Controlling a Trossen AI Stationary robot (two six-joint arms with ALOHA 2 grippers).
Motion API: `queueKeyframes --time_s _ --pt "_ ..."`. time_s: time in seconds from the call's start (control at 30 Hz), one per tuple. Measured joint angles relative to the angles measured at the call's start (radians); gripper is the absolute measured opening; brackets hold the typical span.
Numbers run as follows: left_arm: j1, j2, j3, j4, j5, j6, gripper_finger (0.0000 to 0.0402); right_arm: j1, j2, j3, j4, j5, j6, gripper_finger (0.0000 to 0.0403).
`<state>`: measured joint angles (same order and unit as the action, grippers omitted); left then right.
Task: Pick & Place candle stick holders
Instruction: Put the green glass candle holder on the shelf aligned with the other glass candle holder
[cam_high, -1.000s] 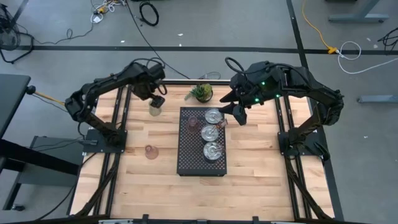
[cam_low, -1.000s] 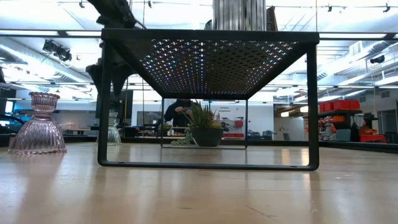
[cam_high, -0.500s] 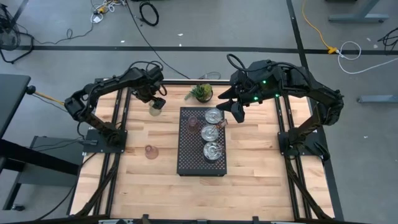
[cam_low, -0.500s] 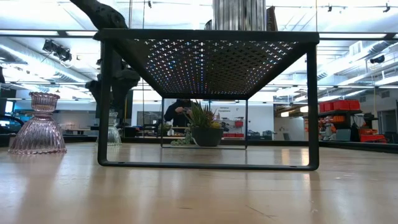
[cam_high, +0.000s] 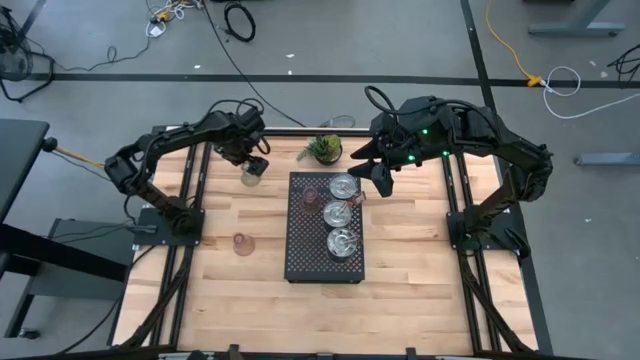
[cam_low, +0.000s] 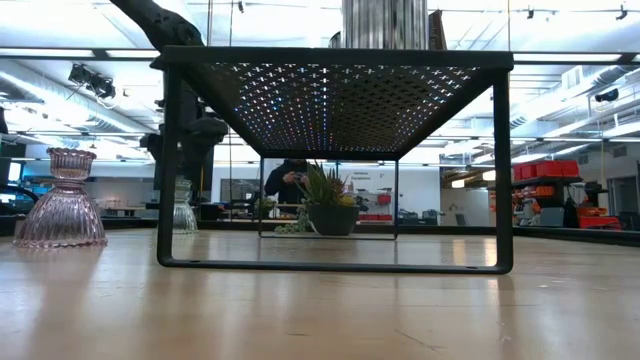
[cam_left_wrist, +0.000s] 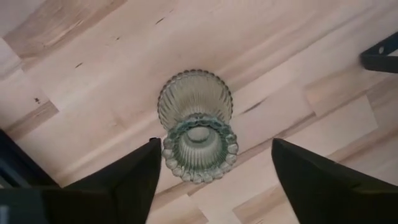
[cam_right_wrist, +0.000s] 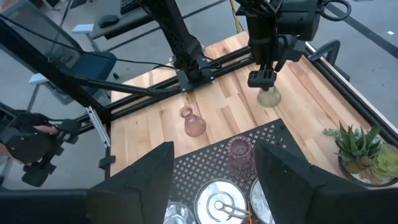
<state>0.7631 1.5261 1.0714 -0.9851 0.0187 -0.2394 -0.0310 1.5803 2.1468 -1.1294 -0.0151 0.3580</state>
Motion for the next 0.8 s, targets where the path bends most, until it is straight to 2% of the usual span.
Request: queueKeyframes --time_s 0.27,0.53,0.57,0.6,0.63,0.8 --pt "0.0 -0.001 0.002 0.001 0.0 0.016 0.0164 0.0 0.0 0.0 0.0 0.0 0.0 0.0222" --pt "0.0 -0.001 0.019 -0.041 0.001 0.02 0.0163 0.0 0.0 0.0 0.0 0.0 -0.001 0.0222" --pt "0.0 -0.001 0.037 -0.06 0.011 0.023 0.0152 0.0 0.0 0.0 -0.001 0.0 -0.005 0.0222" --pt "-0.001 -0.004 0.057 -0.075 0.007 0.023 0.0114 0.0 0.0 0.0 -0.001 0.0 -0.007 0.0222" --pt "-0.003 -0.002 0.078 -0.105 -0.004 0.023 0.0092 0.0 0.0 0.0 -0.001 0.0 -0.008 0.0222" --pt "-0.043 -0.002 0.211 -0.268 -0.013 0.043 0.0025 0.0 0.0 0.0 -0.003 0.0 -0.012 0.0222"
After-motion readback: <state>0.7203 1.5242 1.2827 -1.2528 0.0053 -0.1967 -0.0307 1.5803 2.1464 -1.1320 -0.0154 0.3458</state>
